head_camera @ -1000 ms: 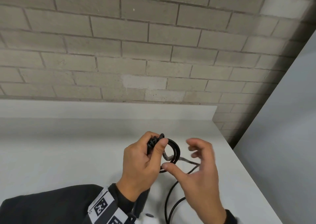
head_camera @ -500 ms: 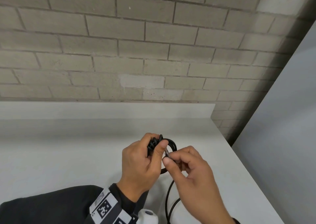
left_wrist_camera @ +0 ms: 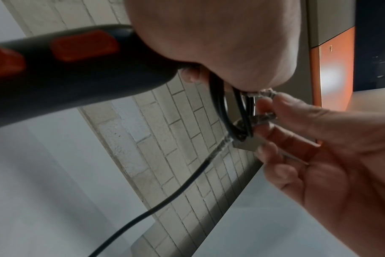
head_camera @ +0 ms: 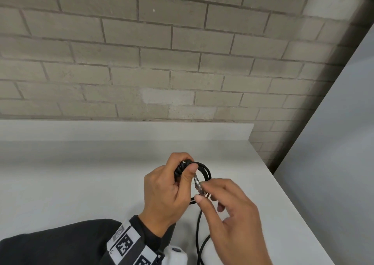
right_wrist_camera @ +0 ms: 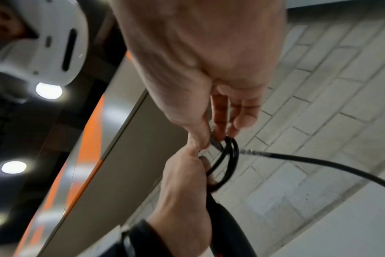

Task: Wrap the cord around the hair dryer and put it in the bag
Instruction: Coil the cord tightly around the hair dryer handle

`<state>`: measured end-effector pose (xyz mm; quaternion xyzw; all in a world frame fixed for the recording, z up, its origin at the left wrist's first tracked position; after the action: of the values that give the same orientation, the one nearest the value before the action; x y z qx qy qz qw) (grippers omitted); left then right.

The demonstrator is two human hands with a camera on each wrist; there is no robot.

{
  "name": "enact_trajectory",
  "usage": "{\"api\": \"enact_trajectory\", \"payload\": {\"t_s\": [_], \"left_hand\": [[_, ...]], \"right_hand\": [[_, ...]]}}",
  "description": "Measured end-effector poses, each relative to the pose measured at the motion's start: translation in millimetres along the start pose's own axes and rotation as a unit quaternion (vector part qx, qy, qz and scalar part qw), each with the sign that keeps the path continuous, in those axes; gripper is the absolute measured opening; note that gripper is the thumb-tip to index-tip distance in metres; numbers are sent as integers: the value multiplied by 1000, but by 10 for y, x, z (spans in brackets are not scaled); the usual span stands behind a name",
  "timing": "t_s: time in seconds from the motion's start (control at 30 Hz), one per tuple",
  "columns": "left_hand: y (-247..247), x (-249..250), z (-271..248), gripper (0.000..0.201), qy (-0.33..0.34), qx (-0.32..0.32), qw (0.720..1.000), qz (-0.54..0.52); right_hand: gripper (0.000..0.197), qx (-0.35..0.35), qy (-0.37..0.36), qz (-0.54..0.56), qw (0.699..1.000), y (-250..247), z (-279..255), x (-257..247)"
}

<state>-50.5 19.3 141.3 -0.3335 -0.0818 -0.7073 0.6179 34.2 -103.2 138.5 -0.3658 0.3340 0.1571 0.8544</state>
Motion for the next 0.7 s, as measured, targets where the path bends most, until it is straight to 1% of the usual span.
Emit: {"api": "enact_trajectory", "payload": {"t_s": [0.07, 0.13, 0.2, 0.27, 0.33, 0.37, 0.43, 0.5, 0.53, 0.57, 0.6, 0.63, 0.67, 0.7], "left_hand": [[-4, -12, -6, 26, -6, -1, 1000, 1], [-16, -19, -8, 28, -4, -6, 1000, 9], [-27, -25, -6, 29, -1, -8, 1000, 16], [-30, -32, -6, 31, -1, -7, 1000, 15], [-25, -28, -6, 33, 1, -9, 1000, 14], [-19, -23, -7, 33, 3, -10, 1000, 13], [-7, -13, -12, 32, 2, -12, 1000, 7], [0, -5, -21, 30, -5, -10, 1000, -12], [1, -4, -24, 29, -8, -9, 1000, -21], [2, -4, -25, 28, -9, -7, 1000, -25], [1, -3, -23, 28, -8, -6, 1000, -25], [1, -6, -17, 28, -6, -6, 1000, -22], [1, -10, -9, 28, -5, -7, 1000, -18], [1, -17, -2, 29, -4, -7, 1000, -14]], "right_hand": [[16, 33, -25, -18, 999, 60, -53, -12], [15, 33, -21, -5, 999, 73, -67, -12], [8, 7, 29, 37, 999, 41, -35, -7], [8, -46, 99, 126, 986, 22, 18, 9], [13, -90, 166, 232, 954, -15, 75, 28], [18, -101, 203, 290, 930, -30, 93, 50], [24, -120, 264, 411, 864, -34, 102, 97], [28, -130, 297, 500, 803, -13, 86, 153], [32, -133, 301, 526, 785, 5, 74, 185], [36, -134, 296, 542, 775, 22, 61, 210], [42, -133, 282, 551, 774, 40, 54, 225], [49, -132, 261, 553, 780, 56, 48, 229], [55, -129, 238, 547, 792, 73, 36, 227], [61, -125, 215, 528, 812, 93, 20, 224]]}}
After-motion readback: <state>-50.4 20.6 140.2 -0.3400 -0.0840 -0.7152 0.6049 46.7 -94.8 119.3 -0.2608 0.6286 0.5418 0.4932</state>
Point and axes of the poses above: each hand's wrist, its own z-axis towards the middle knuckle, its own y-axis out of the palm, x = y × z, the point moved 6 cm from there along z, towards the middle knuckle, and after that the axes turned 4 degrees about -x, right-handed, at the moved point
